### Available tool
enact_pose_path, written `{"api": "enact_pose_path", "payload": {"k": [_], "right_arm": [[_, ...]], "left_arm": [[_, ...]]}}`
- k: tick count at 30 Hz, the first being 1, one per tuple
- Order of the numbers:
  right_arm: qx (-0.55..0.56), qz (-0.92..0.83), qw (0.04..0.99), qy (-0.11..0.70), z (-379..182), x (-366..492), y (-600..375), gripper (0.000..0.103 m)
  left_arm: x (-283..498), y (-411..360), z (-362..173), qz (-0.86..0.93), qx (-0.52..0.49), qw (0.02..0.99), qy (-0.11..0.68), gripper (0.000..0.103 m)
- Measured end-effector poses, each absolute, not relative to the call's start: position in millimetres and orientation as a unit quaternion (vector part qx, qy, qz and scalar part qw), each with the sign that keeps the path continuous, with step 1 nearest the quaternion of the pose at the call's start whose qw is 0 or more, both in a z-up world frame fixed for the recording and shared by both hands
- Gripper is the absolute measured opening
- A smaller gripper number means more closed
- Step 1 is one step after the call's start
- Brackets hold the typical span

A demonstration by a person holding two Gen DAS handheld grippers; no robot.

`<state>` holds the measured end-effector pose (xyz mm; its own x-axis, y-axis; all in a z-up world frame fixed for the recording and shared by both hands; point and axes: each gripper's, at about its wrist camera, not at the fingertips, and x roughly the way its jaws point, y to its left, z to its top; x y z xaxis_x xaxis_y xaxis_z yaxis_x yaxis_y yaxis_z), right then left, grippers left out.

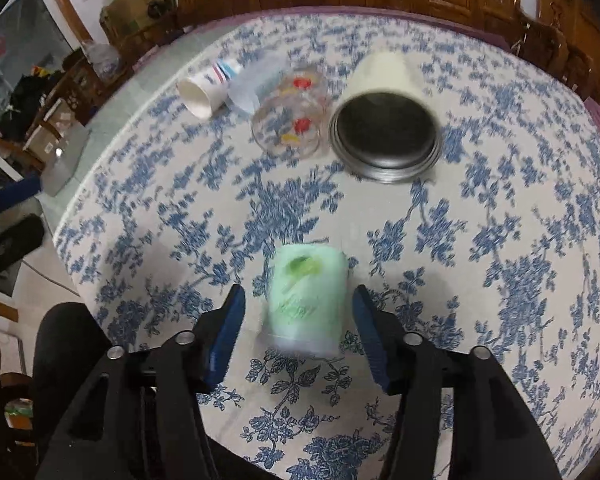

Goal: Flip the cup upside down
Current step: 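Lift the green cup with the right gripper and turn it over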

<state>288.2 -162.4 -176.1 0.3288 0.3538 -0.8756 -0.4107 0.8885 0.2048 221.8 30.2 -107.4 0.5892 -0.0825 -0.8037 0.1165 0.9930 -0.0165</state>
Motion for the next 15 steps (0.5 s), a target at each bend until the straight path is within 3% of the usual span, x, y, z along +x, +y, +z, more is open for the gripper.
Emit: {"api": "enact_pose_path", "payload": {"k": [5, 9, 15], "right_arm": [[-0.019, 0.231, 0.839, 0.493, -151, 267, -187, 0.063], [-0.016, 0.217, 0.859, 0.464, -137, 245, -214, 0.071], [-0.007, 0.197, 0.876, 0.441, -134, 224, -250, 0.074]], "left_arm": [[229, 11, -105, -0.068, 0.019, 0.884, 0.462, 0.092], [238, -12, -108, -0.084, 0.011, 0.872, 0.482, 0.085], [260, -50, -124, -0.100, -0.006, 0.847, 0.522, 0.074]]}}
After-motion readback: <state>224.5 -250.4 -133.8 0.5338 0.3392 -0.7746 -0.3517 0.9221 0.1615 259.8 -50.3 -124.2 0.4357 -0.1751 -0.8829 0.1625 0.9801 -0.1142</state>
